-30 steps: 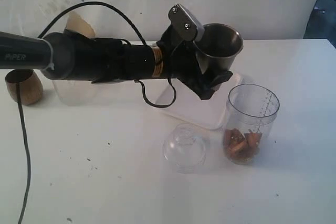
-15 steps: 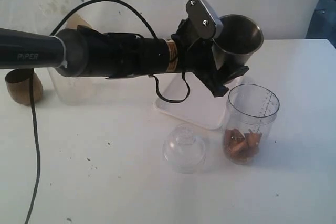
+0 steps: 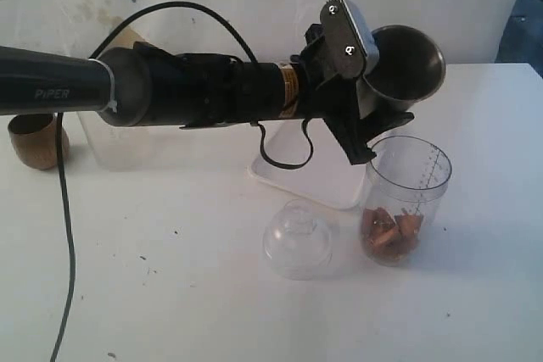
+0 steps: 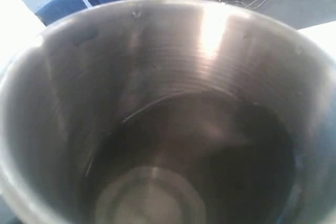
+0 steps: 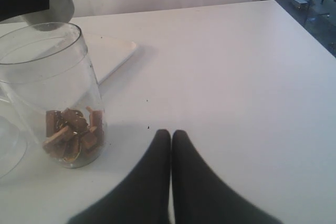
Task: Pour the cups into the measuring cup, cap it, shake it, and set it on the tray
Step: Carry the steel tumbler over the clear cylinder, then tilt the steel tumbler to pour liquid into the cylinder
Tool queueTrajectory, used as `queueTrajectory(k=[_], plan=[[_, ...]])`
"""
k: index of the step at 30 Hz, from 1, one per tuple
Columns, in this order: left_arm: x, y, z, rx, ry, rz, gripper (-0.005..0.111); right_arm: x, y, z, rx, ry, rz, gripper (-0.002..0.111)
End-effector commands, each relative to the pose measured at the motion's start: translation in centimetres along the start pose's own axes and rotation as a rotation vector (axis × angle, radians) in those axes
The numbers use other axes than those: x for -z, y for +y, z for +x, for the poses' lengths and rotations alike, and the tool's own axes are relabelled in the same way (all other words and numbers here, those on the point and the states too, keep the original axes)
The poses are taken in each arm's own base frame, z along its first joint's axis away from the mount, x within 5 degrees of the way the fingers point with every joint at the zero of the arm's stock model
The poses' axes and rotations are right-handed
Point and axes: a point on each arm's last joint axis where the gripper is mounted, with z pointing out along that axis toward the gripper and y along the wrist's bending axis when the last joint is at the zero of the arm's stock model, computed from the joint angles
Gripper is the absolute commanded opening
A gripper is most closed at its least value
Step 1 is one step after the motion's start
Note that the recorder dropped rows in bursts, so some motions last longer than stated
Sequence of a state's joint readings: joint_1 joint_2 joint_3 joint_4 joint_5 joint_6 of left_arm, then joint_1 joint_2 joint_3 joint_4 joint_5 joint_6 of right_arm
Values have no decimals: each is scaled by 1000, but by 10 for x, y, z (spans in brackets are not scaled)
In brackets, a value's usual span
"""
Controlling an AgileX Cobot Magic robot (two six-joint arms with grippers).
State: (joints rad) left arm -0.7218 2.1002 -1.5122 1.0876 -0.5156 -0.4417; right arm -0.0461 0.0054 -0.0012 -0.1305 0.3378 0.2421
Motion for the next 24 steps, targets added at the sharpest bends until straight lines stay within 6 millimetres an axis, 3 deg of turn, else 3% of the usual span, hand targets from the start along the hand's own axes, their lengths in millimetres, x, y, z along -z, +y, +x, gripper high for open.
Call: queueTrajectory(k=[1,24], plan=[[2,5,-15,-86,-58,-15,0,0,0,0,0,-6,-6,0],[2,5,-15,-357,-57,-22,0,0,0,0,0,-6,-6,0]])
